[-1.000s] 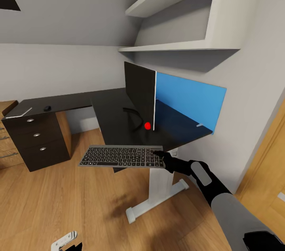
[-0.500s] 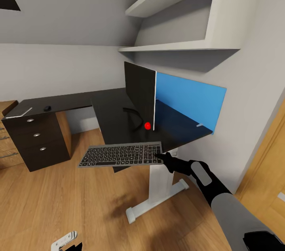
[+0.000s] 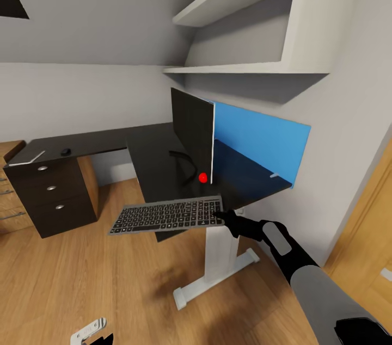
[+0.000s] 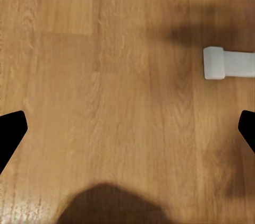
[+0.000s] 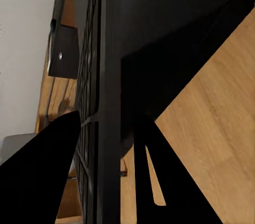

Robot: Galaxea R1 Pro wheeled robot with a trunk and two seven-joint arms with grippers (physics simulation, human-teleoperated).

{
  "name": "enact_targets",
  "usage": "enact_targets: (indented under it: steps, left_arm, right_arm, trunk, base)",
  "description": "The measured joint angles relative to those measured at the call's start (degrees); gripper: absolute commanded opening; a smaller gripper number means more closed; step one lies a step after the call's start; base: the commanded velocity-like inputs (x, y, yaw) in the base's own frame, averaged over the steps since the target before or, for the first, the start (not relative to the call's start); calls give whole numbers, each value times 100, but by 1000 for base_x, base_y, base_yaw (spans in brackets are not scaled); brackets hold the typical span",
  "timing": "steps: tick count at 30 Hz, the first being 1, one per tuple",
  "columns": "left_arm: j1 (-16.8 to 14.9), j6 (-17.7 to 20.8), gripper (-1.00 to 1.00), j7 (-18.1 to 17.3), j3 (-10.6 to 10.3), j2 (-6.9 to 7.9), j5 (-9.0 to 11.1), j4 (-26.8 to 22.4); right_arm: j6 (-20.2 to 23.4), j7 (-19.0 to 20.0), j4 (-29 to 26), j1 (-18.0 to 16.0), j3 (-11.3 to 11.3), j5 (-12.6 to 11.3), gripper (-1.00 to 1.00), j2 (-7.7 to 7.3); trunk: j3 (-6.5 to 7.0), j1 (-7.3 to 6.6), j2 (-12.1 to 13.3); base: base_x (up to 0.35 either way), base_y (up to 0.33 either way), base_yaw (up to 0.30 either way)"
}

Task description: In the bedroom, organize the workspace by keeping the computer under the desk, ensuring the monitor is on the desk, placing the keyboard on the desk next to the monitor, placing the mouse on the desk next to the keyboard, moving the folder from the swivel chair onto the desk next to the mouse, stacking the notebook on top of the folder with the pen on top of the notebook, and positioning the swivel chair next to the desk.

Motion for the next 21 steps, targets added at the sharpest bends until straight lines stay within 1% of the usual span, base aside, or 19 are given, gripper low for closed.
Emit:
enact_targets:
  steps: [1,3,4,8,16,21]
  left_arm:
    - [0,0,100,2,-1,0,0,0]
    - [0,0,100,3,-1,-2,1,5]
    - [0,0,100,3,-1,-1,0,7]
    - [0,0,100,2,-1,-2,1,8]
    - [0,0,100,-5,4,-1,0,9]
    - [0,0,100,-5,23,0,1,8]
  right_arm:
    - [-5,86,4,1,4,35,-100,-3]
    - [4,255,2,0,-3,-15,-100,-6]
    - [-2,342,8,1,3,31,-100,-6]
    - [-3,532,26,6,2,44,-100,-14]
    - [-3,597,31,9,0,37,-100,-16]
    - [-6,610,92,10,9,54,-100,-1]
  trunk:
    - [18,-22,40]
    - [54,-66,120]
    - [72,-88,161]
    - [144,-176,321]
    - [287,-351,642]
    - [288,-352,643]
  base:
    - [0,0,0]
    - [0,0,0]
    - [0,0,0]
    - [0,0,0]
    - [0,0,0]
    - [0,0,0]
